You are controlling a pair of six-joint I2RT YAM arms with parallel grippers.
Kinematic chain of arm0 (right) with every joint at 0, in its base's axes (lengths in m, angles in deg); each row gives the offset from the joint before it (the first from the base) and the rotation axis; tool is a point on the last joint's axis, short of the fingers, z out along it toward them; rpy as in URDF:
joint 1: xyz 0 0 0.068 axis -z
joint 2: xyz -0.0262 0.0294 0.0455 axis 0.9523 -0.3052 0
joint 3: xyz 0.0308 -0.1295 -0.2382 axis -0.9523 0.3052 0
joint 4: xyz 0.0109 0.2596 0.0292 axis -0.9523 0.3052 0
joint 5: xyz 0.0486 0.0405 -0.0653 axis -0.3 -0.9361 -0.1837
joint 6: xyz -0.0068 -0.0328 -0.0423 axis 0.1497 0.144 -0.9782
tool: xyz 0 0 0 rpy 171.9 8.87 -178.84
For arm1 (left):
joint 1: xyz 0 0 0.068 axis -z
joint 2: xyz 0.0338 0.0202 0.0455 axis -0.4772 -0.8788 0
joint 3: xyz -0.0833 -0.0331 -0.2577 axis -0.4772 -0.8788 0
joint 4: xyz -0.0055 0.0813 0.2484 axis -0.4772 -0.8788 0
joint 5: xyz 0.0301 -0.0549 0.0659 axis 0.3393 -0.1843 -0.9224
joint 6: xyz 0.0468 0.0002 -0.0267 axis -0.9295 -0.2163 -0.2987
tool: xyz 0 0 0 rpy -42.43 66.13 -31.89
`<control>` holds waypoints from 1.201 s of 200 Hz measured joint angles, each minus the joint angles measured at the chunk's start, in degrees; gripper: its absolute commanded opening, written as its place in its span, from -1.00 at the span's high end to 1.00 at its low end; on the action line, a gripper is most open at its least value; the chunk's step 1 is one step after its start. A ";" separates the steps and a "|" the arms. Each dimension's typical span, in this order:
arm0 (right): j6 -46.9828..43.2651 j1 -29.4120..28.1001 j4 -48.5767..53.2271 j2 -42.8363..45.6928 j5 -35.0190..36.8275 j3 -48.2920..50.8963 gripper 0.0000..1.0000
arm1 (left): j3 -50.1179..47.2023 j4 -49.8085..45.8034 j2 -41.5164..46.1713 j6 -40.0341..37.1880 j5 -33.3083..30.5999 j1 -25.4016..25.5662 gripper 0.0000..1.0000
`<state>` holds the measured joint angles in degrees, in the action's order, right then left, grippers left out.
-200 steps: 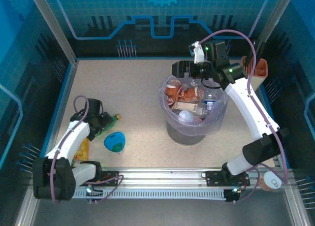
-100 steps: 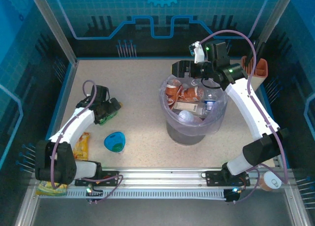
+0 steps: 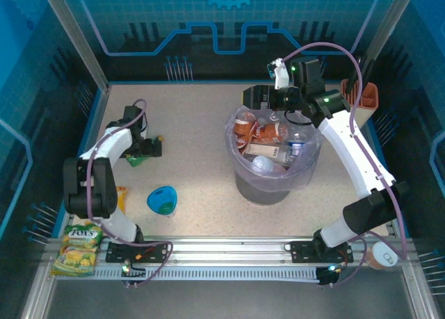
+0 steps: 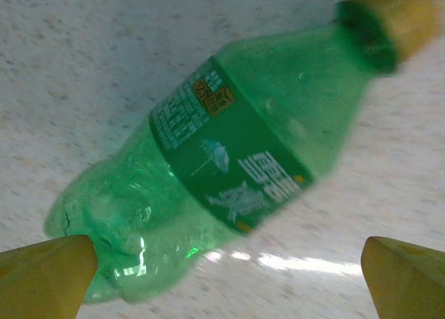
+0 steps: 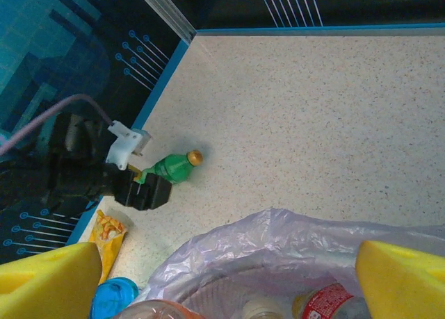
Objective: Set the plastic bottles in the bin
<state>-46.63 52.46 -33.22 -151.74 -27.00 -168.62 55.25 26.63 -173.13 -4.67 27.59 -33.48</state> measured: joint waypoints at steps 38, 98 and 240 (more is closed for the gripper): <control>-0.02 0.66 0.35 2.25 0.33 0.26 -0.89 | 3.93 2.97 -7.08 -0.63 1.31 -2.29 -0.99; 0.02 0.85 0.50 3.19 0.50 1.16 -0.89 | 3.02 2.97 -9.44 1.90 1.86 -2.36 -0.65; 0.70 0.15 0.22 5.57 2.01 1.44 -0.86 | 0.98 4.35 15.37 9.94 12.13 3.76 0.21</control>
<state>-45.93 52.62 -33.00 -146.17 -24.99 -167.17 56.23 30.98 -157.76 5.28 39.72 -29.72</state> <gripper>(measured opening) 0.936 0.506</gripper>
